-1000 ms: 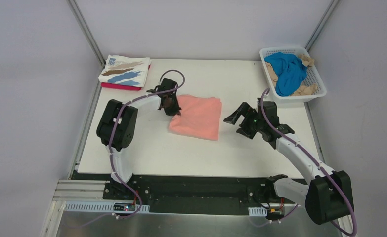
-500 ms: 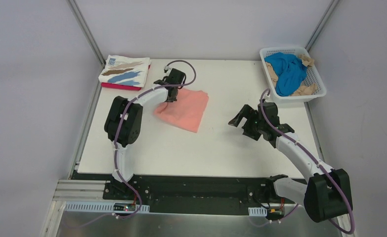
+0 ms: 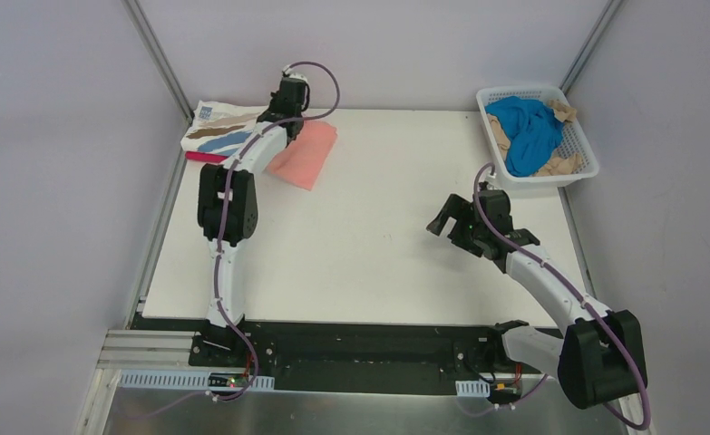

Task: Fold and stack the t-shirts
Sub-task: Put the neatly folded tshirt into the corner of the board with the left arm

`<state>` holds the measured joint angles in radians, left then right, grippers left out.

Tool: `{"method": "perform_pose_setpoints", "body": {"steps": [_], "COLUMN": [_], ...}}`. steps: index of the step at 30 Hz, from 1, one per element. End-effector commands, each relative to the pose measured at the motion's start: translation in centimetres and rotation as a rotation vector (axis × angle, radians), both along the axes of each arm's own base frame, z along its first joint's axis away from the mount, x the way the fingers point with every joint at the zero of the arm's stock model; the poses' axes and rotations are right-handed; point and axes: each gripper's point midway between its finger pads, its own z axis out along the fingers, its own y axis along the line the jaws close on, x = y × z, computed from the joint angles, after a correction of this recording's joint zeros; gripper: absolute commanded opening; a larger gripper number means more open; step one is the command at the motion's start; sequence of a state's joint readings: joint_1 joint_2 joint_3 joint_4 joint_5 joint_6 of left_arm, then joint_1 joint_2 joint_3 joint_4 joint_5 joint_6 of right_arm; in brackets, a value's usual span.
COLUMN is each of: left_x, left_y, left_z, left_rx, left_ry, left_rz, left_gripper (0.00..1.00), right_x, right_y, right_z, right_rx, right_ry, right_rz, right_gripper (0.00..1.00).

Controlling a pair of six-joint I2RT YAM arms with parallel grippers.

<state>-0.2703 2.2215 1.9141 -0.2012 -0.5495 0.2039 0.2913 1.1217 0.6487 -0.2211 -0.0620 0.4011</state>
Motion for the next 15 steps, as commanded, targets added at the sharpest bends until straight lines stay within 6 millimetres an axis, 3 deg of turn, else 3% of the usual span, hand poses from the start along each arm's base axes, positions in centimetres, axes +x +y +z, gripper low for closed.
{"method": "perform_pose_setpoints", "body": {"steps": [1,8,15], "left_x": [4.0,6.3,5.6], "left_y": [2.5,5.6,6.2], "left_z": [5.4,8.4,13.2], "left_rx": [0.079,0.12,0.147], "left_ry": [-0.14,-0.195,-0.249], "left_rz": [-0.009,-0.014,-0.059], "left_gripper": [0.0,0.0,0.0], "right_x": [0.9,1.7,2.0], "right_y": [-1.1,-2.0,-2.0], "right_z": [0.7,0.3,-0.6], "right_rx": [-0.051,-0.09,-0.106], "right_ry": [-0.076,-0.11,-0.088], "right_rz": [-0.015,-0.048,-0.049], "right_gripper": [0.99,0.99,0.99]}}
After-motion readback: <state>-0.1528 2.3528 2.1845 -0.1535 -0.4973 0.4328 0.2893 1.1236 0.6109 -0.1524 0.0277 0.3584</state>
